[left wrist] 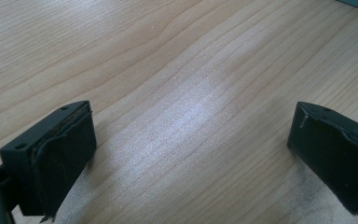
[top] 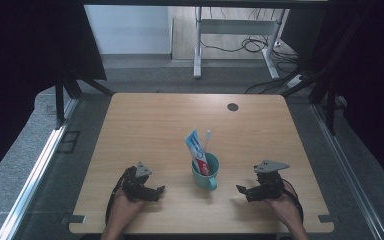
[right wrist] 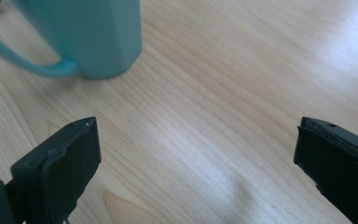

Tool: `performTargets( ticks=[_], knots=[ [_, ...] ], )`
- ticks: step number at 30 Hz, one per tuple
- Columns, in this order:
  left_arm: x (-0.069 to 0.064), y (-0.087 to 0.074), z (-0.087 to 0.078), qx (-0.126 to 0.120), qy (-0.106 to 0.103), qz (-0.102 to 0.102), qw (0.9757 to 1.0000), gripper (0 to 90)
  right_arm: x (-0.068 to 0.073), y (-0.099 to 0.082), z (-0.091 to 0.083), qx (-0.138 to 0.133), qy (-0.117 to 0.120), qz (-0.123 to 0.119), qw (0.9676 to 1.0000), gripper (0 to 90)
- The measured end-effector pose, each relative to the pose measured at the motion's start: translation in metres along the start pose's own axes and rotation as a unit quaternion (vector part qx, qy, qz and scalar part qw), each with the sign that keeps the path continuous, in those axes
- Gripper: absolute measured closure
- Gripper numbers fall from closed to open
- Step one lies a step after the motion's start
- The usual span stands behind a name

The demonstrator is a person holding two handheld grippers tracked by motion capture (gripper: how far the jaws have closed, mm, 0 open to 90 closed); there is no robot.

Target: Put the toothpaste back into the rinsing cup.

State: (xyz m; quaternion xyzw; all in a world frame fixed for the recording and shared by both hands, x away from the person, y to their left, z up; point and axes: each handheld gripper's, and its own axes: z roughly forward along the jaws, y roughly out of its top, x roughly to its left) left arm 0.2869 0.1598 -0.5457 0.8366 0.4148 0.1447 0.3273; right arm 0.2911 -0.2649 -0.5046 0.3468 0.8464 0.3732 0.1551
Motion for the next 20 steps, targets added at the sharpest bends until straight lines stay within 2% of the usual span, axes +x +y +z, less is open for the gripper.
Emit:
performTargets(
  ticks=[6, 15, 17, 20],
  knots=[
    [0.000, 0.000, 0.000, 0.000, 0.000, 0.000, 1.0000, 1.0, 0.003, -0.013, 0.008, 0.007, 0.002, -0.008, 0.9999, 0.0],
    [0.000, 0.000, 0.000, 0.000, 0.000, 0.000, 1.0000, 1.0, 0.006, -0.028, 0.021, 0.037, -0.005, -0.020, 0.9991, 0.0],
    [0.000, 0.000, 0.000, 0.000, 0.000, 0.000, 1.0000, 1.0, 0.004, -0.031, 0.023, 0.031, 0.004, -0.007, 0.9995, 0.0],
    [0.000, 0.000, 0.000, 0.000, 0.000, 0.000, 1.0000, 1.0, 0.002, -0.032, 0.022, 0.029, 0.004, -0.002, 0.9996, 0.0]
  ],
)
